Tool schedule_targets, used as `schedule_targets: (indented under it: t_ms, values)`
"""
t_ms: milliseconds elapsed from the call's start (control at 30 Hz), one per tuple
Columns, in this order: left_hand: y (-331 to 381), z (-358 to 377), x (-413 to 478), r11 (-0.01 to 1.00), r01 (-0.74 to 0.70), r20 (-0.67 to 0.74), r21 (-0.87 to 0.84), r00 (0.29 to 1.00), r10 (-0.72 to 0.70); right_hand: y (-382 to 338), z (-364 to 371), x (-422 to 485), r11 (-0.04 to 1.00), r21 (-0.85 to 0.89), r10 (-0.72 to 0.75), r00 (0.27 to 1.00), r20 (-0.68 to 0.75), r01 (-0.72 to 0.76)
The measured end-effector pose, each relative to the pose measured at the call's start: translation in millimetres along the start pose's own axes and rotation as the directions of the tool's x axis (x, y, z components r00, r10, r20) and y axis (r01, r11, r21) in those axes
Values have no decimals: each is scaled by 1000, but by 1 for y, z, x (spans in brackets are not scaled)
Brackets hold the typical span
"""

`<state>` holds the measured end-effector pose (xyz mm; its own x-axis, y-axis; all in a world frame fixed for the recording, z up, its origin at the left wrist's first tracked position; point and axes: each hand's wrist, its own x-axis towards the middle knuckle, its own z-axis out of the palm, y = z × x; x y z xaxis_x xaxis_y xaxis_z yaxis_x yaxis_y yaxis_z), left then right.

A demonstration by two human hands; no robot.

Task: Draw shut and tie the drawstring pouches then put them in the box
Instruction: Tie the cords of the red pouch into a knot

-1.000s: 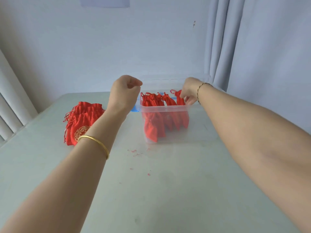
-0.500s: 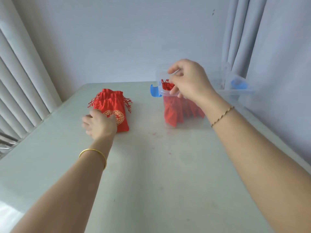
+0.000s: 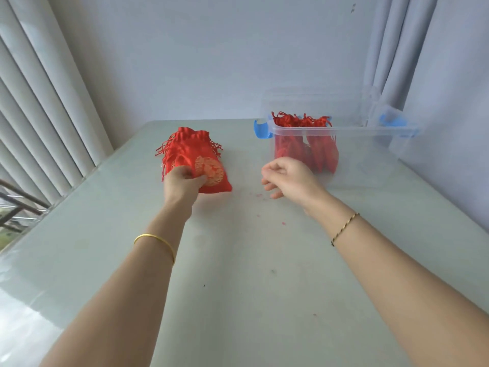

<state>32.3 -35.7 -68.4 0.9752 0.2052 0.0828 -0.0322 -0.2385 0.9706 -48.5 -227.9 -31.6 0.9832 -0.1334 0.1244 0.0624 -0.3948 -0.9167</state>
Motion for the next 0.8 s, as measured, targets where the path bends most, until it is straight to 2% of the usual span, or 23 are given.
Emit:
schedule_targets:
  t_ms: [33, 100, 200, 300, 433, 500, 600, 667, 800]
  values:
    - [4, 0, -8, 996, -2, 132, -86, 991, 13, 3, -1, 0, 1000, 3, 10, 1000, 15, -10]
    - [11, 2, -25, 990, 9, 363, -144, 931, 44, 6, -4, -2, 999, 16, 37, 999, 25, -38]
    - [19, 14, -53, 990, -70, 519, -119, 846, 122, 12, -14, -8, 977, 211, 20, 997, 79, -36]
    - [32, 27, -72, 978, -84, 566, -192, 804, 181, 18, -28, -14, 957, 290, -6, 999, 43, -7]
    - [49, 40, -77, 911, 34, 504, -411, 841, 196, 21, -40, -19, 949, 314, -48, 996, 75, 22]
    - [54, 44, -79, 872, 57, 472, -486, 857, 207, 21, -46, -19, 911, 412, -58, 992, 112, 7]
    - [55, 46, -78, 860, 61, 474, -506, 853, 218, 21, -62, -18, 802, 596, -71, 984, 161, -40]
    - [55, 45, -74, 866, 67, 486, -496, 848, 212, 23, -75, -16, 763, 646, -82, 988, 132, -23]
    - [56, 44, -67, 884, 51, 512, -465, 830, 221, 25, -85, -13, 818, 574, -86, 995, 54, 40]
